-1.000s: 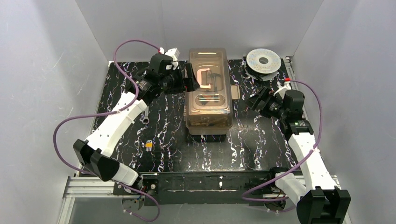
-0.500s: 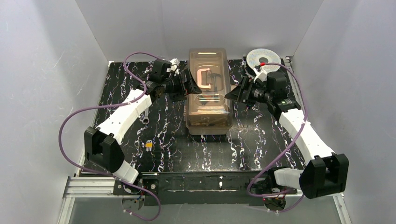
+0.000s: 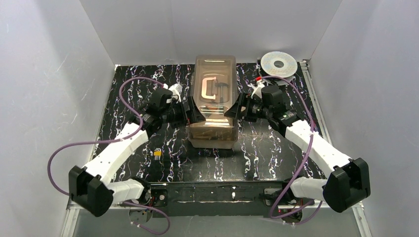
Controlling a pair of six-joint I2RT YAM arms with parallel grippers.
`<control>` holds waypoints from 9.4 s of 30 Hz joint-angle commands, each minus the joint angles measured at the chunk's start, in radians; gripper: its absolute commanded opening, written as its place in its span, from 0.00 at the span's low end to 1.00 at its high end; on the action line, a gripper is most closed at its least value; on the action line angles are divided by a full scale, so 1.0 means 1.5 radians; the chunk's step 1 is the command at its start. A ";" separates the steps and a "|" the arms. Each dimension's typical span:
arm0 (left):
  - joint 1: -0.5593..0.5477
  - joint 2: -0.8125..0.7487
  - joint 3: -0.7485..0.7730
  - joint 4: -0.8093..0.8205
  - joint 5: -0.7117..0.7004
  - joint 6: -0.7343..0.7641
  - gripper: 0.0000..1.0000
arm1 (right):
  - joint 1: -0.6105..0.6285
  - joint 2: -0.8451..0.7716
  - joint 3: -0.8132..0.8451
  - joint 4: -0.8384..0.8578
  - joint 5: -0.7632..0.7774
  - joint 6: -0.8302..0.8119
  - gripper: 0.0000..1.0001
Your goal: Pack the tool kit
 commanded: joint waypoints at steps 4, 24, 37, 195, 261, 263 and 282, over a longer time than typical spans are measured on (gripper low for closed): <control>-0.031 -0.103 -0.033 -0.186 -0.030 0.016 0.96 | 0.138 -0.027 -0.042 -0.004 -0.025 0.029 0.83; 0.013 -0.001 0.268 -0.362 -0.162 0.131 0.98 | -0.039 -0.144 -0.008 -0.123 0.157 -0.063 0.87; 0.020 0.156 0.340 -0.275 -0.178 0.149 0.98 | -0.216 -0.062 -0.118 -0.034 0.100 0.012 0.83; 0.082 -0.069 -0.115 -0.015 -0.424 -0.012 0.98 | -0.168 -0.311 -0.301 0.216 0.324 -0.219 0.80; 0.267 0.185 -0.532 1.003 -0.313 0.480 0.98 | -0.315 0.062 -0.473 0.807 0.327 -0.391 0.90; 0.269 0.170 -0.527 0.969 -0.342 0.460 0.98 | -0.315 0.062 -0.472 0.807 0.326 -0.392 0.90; 0.274 0.180 -0.511 0.952 -0.356 0.450 0.98 | -0.316 0.063 -0.470 0.802 0.320 -0.390 0.92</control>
